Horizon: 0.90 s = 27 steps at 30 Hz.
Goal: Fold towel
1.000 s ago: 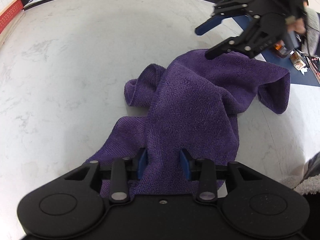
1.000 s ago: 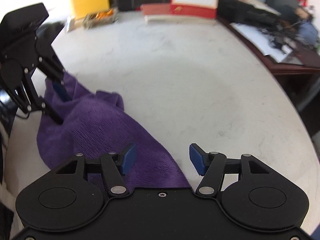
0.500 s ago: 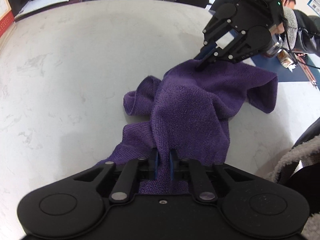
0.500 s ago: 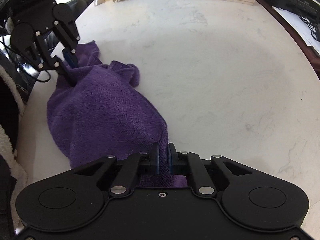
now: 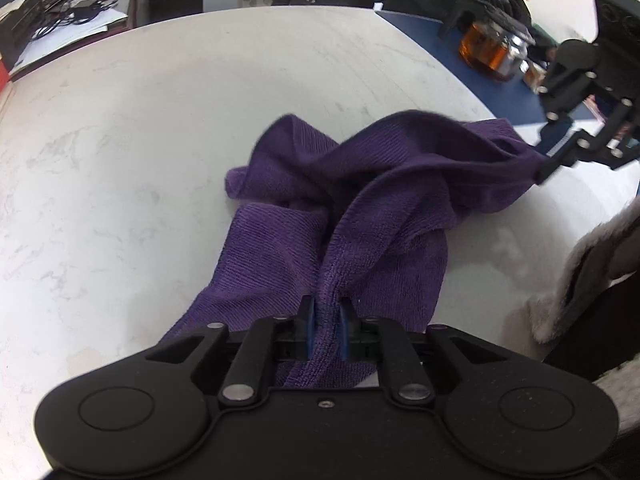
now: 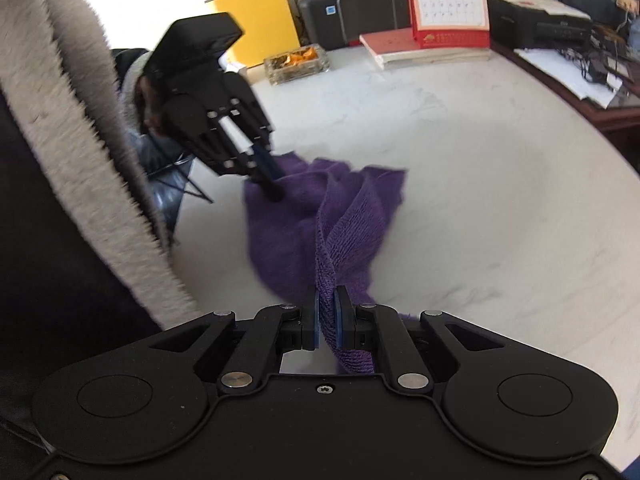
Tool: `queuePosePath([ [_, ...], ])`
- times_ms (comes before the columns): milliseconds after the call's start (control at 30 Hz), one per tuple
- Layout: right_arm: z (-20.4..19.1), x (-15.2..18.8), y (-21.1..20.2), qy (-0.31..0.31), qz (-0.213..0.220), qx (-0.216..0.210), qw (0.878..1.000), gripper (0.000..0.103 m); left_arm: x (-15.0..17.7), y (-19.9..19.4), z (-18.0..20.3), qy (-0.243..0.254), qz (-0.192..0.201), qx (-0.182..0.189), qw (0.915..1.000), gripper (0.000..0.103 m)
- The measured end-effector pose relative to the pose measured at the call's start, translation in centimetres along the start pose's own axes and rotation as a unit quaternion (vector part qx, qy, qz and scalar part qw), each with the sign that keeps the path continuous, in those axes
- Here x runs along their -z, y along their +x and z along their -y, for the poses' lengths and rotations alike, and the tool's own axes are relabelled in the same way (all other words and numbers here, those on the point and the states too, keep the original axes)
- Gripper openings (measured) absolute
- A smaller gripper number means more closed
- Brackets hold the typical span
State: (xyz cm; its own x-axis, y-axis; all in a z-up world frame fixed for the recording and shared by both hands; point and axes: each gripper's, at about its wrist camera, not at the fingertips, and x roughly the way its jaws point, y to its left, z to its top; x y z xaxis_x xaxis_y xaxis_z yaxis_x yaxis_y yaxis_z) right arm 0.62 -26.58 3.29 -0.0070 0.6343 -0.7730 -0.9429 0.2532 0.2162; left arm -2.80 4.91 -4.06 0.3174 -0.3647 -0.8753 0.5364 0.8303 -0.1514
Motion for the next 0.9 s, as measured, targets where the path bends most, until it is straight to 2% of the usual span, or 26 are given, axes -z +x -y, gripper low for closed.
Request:
queuePosePath([
  [200, -3.6, 1.9, 0.5, 0.012, -0.009, 0.028, 0.999, 0.007, 0.1, 1.6, 2.1, 0.052, 0.002, -0.022, 0.9984, 0.019],
  [300, -4.3, 2.2, -0.1, 0.028, 0.008, 0.050, 0.998, 0.007, 0.2, 0.4, 3.4, 0.081, 0.023, -0.037, 0.9957, 0.019],
  [400, -5.0, 2.2, -1.3, 0.031, 0.031, 0.071, 0.997, 0.007, 0.4, -1.1, 4.4, 0.099, 0.050, -0.036, 0.9932, 0.020],
  [467, -5.5, 2.3, -1.6, 0.032, 0.037, 0.079, 0.996, 0.007, 0.5, -1.6, 4.8, 0.112, 0.059, -0.029, 0.9916, 0.025],
  [700, -5.9, 2.6, -1.0, 0.035, 0.043, 0.096, 0.994, 0.007, -0.2, 1.7, 5.9, 0.158, 0.035, -0.019, 0.9866, 0.027],
  [867, -6.3, 2.5, -1.0, 0.032, 0.042, 0.114, 0.992, 0.007, -0.5, 2.1, 5.9, 0.146, 0.019, -0.007, 0.9890, 0.008],
  [900, -6.5, 2.5, -1.2, 0.032, 0.042, 0.120, 0.991, 0.007, -0.6, 1.9, 5.9, 0.140, 0.021, -0.008, 0.9898, 0.007],
])
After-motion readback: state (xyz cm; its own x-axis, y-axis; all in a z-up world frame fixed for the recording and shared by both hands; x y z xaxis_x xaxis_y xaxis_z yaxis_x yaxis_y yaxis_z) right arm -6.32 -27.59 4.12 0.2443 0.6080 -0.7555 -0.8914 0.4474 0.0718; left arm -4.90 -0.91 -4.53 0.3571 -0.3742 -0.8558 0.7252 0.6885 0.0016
